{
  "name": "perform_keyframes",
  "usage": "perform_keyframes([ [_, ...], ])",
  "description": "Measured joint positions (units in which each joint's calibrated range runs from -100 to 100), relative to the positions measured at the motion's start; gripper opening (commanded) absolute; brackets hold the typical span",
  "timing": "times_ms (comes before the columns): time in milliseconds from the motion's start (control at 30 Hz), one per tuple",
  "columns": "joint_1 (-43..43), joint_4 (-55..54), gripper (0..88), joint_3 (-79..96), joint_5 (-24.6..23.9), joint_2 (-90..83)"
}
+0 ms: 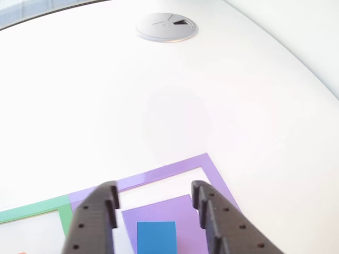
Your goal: Tower of hanoi
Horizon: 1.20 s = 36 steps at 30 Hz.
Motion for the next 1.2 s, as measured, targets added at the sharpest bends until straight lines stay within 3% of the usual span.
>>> perform_keyframes([
  [267,0.00,41.76,0.4,-9.56,0.00,-24.99],
  [433,-5.97,71.66,0.4,-25.50,0.00,-31.83],
  [633,-14.86,98.19,0.4,-47.28,0.00,-32.42],
  [833,-23.29,110.12,0.4,-59.76,0.00,-32.59],
  [1200,-33.35,111.08,0.4,-62.51,-0.54,-32.59],
])
